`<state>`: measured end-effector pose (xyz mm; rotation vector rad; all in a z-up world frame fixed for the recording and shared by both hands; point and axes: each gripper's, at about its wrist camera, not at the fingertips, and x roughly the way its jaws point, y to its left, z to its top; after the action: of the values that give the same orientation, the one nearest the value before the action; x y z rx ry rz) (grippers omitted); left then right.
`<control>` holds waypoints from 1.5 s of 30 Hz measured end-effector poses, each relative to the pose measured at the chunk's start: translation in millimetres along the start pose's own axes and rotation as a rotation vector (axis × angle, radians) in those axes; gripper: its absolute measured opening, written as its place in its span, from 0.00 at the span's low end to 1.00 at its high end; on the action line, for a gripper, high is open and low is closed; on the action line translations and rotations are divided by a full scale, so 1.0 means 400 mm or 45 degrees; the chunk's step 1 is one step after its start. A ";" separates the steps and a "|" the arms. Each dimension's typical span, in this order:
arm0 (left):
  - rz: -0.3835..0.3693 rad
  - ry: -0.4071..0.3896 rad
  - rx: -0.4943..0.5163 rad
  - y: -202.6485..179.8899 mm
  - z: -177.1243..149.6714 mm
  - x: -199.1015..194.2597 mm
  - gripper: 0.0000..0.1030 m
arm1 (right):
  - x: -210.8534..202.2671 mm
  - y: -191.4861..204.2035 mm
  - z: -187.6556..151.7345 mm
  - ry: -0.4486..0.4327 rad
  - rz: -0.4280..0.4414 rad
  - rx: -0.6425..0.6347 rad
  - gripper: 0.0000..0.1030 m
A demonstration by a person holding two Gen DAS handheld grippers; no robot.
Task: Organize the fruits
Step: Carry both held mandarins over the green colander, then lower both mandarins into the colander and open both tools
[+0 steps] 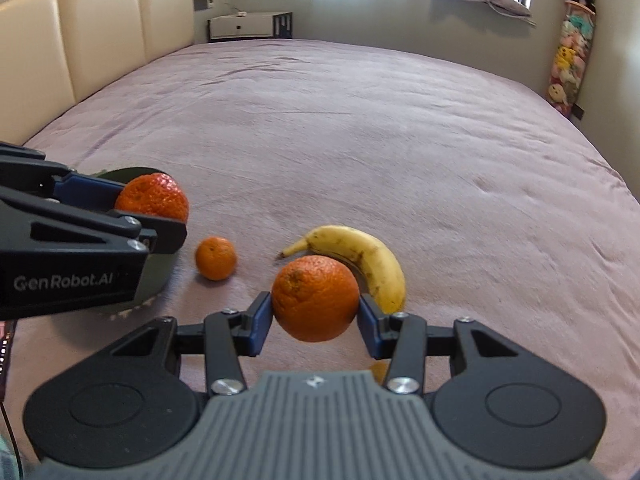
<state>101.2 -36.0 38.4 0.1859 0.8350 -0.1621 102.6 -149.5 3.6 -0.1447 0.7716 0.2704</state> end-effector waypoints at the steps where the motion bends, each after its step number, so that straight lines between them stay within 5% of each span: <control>1: -0.002 0.008 -0.013 0.011 -0.001 -0.006 0.49 | -0.006 0.011 0.005 -0.005 0.011 -0.015 0.42; 16: 0.007 0.078 -0.196 0.208 -0.017 -0.034 0.49 | -0.005 0.180 0.111 -0.008 0.241 -0.275 0.42; 25: 0.023 0.131 -0.490 0.397 -0.061 -0.025 0.49 | 0.055 0.276 0.176 0.041 0.390 -0.495 0.42; 37: 0.076 0.242 -0.552 0.423 -0.074 0.055 0.49 | 0.230 0.347 0.224 0.311 0.591 -0.539 0.42; 45: 0.136 0.345 -0.483 0.400 -0.087 0.120 0.49 | 0.329 0.349 0.220 0.487 0.645 -0.493 0.42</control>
<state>142.2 123.9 -4.6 -0.1075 1.1060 0.1259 210.5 28.8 -30.6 -0.3742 1.1266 0.8933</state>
